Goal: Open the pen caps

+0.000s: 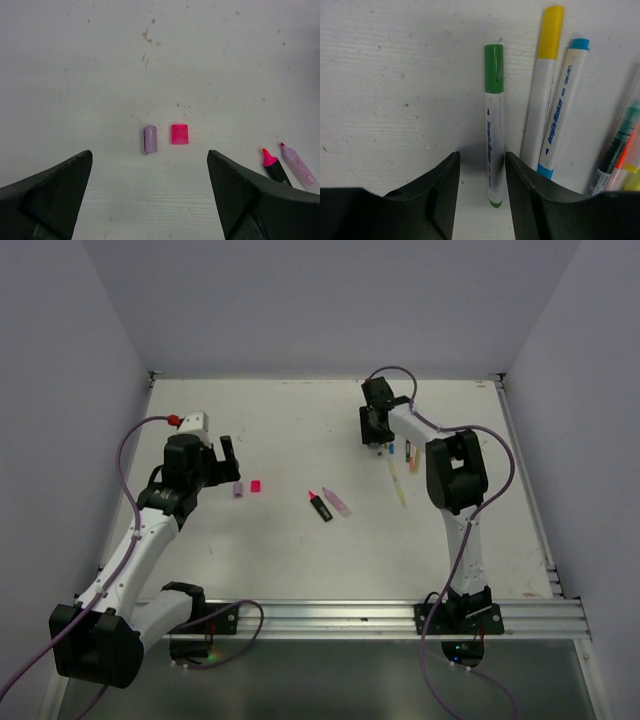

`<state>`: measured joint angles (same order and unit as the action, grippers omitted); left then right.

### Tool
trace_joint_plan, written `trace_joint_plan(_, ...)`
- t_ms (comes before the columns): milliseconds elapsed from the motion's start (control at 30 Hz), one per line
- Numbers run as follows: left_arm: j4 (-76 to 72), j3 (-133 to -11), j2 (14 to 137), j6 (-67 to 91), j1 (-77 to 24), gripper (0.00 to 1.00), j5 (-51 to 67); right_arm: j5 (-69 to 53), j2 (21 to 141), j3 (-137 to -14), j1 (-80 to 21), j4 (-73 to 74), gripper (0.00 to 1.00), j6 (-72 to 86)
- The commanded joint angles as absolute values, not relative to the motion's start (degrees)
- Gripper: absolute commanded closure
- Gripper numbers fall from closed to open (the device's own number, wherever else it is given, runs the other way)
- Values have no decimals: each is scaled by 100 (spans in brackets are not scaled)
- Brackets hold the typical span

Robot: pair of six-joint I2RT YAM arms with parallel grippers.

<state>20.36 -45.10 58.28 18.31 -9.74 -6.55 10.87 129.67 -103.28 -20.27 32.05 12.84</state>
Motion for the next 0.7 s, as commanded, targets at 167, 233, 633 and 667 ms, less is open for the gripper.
trace_joint_plan(167,1661,-4544,5783,1670,-923,0,-440,888,13245,-10459,-1995,3296,73,1380)
trace_joint_plan(233,1618,-4535,5766,1661,-923,0,-256,748,13184,-10302,-2004,3261,86,1397)
trace_joint_plan(633,1090,-4579,5801,2135,-923,0,1642,150,11148,-8527,-2838,1899,100,1503)
trace_joint_plan(667,951,-4579,5766,2397,-923,0,1965,123,10979,-8299,-2935,1759,100,1486)
